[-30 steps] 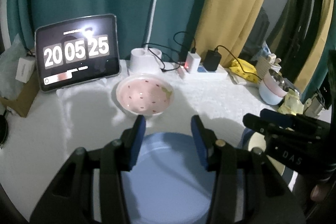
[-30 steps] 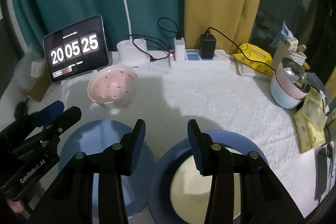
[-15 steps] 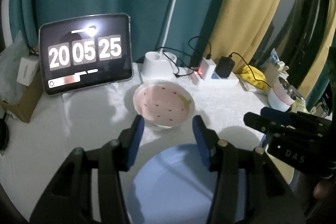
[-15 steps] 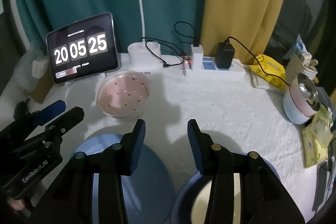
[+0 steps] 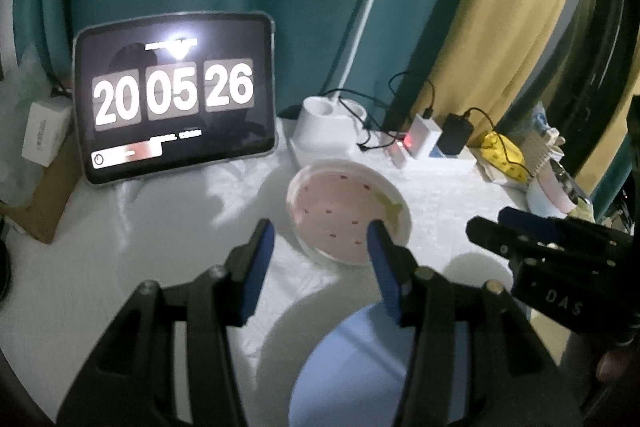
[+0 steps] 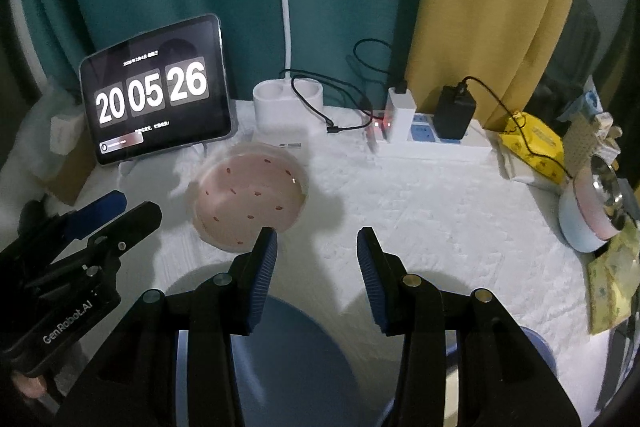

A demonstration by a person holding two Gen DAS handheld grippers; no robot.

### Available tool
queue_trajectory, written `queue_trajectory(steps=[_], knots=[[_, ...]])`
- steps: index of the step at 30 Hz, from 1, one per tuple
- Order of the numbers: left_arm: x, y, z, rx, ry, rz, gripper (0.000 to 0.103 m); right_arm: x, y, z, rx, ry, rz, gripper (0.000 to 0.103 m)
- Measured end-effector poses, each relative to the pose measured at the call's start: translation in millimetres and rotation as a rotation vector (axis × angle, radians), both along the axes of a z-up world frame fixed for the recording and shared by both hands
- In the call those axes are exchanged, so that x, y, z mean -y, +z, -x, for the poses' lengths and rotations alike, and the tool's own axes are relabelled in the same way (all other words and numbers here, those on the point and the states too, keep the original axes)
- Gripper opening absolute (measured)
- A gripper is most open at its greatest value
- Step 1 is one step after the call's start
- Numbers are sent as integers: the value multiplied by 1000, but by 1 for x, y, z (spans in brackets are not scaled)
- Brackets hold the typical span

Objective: Organize plates and bowls

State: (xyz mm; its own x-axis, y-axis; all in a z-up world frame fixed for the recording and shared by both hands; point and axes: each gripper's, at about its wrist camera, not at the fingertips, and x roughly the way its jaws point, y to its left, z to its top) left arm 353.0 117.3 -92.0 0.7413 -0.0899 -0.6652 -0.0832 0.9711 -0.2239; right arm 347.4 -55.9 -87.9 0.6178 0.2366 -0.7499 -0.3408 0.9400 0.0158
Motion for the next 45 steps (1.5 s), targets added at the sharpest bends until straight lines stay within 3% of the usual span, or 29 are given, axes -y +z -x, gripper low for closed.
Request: queue_trajectory(steps=[10, 25, 30, 35, 40, 45], knots=[[-15, -28, -27, -56, -18, 50, 50, -22, -31, -32, -64, -63, -15, 44], [-18, -59, -56, -124, -3, 17, 50, -31, -70, -66, -163, -95, -38, 43], [-16, -64, -60, -142, -23, 16, 49, -36, -75, -69, -172, -70, -47, 27], [-10, -67, -62, -146, -45, 8, 40, -39, -87, -72, -205, -67, -57, 21], [-6, -68, -63, -150, -70, 13, 23, -39, -85, -71, -195, -55, -68, 18], [-8, -69, -62, -149, -63, 14, 20, -39, -81, -68, -186, -47, -67, 17]])
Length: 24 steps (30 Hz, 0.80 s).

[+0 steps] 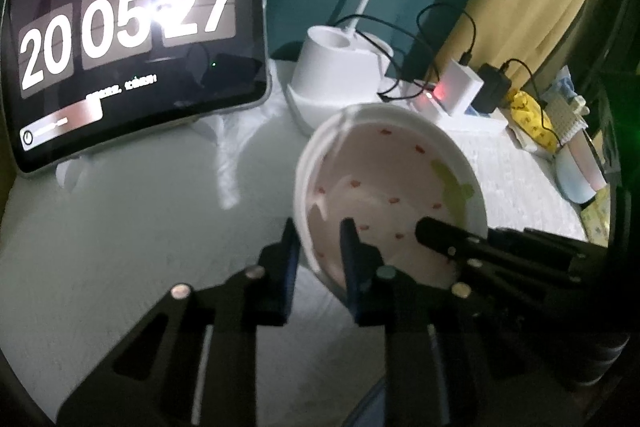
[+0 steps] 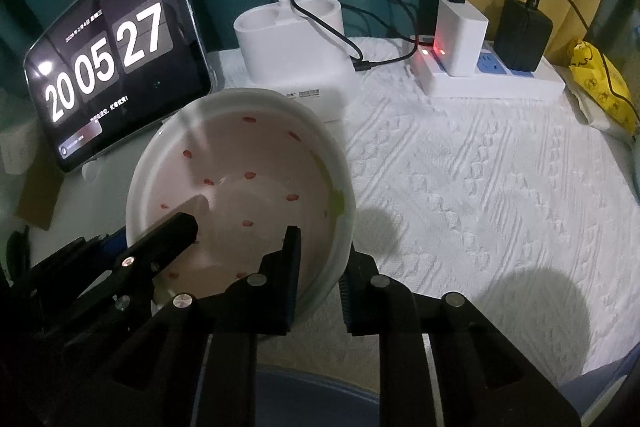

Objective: Organize plates and bowls

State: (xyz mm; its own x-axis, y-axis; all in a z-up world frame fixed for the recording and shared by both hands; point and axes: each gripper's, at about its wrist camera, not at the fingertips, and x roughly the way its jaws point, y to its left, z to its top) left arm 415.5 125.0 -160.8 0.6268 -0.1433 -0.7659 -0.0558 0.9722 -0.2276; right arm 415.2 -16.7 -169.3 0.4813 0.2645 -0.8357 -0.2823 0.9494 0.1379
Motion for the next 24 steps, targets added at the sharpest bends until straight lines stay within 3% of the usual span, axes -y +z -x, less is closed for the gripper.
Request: queue_trajectory(steps=[13, 24], knots=[[9, 19, 16, 87, -2, -84, 20, 1, 24, 17, 63, -3, -7, 17], [19, 46, 39, 158, -8, -106, 20, 11, 52, 39, 119, -7, -26, 17]])
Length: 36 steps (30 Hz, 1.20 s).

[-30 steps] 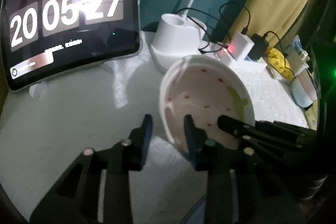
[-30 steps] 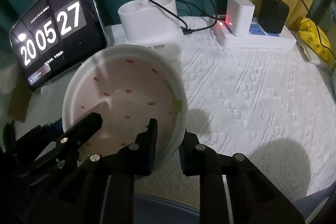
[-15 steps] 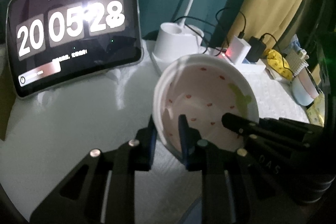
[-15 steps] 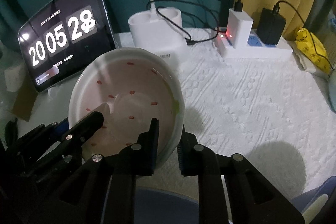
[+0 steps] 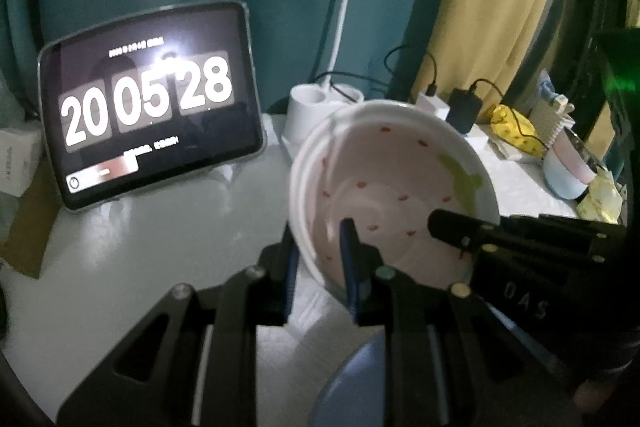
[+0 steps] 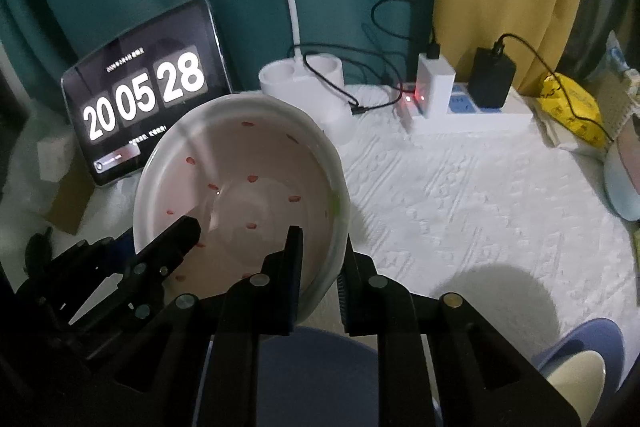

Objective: Organize plates and bowls

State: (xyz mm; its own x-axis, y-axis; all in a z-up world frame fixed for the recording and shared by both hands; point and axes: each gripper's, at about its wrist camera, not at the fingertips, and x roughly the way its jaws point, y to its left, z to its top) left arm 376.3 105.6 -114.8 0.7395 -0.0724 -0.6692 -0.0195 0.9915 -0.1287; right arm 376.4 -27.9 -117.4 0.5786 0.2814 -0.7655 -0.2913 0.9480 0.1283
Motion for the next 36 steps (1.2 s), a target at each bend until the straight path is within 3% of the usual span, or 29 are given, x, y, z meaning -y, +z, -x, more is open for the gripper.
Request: queue_trajectory(steps=[15, 36], knots=[[26, 28, 35, 48, -16, -13, 20, 32, 36, 42, 68, -5, -37, 16], [85, 48, 70, 75, -86, -23, 20, 93, 59, 83, 119, -56, -81, 16]])
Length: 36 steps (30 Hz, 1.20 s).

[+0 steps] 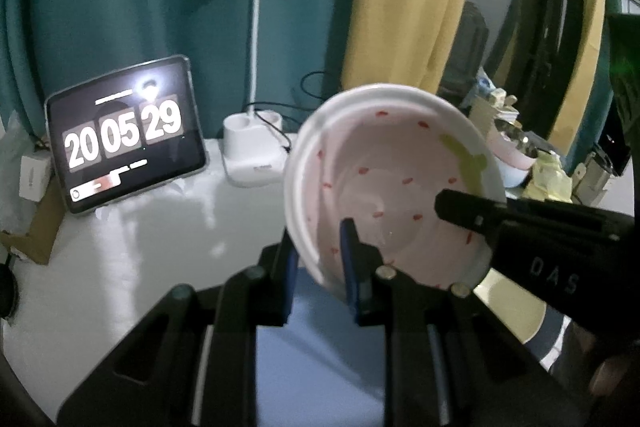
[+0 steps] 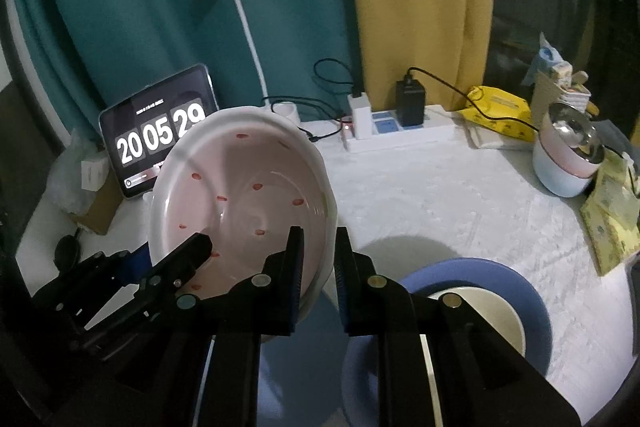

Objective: Organize plates and bowls

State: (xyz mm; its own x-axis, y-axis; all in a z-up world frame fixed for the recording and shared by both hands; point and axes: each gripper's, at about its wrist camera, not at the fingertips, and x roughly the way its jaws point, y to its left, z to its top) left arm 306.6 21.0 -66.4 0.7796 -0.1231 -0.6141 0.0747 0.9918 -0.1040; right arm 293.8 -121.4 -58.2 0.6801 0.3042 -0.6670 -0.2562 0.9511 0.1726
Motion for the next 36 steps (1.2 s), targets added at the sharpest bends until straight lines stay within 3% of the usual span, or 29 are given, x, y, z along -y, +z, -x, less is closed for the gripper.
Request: queue_trajectory(steps=[19, 36], knots=[[70, 0, 17, -29, -95, -28, 21, 76, -10, 30, -14, -72, -39, 16], [123, -24, 26, -104, -138, -68, 21, 129, -38, 45, -65, -106, -66, 16]])
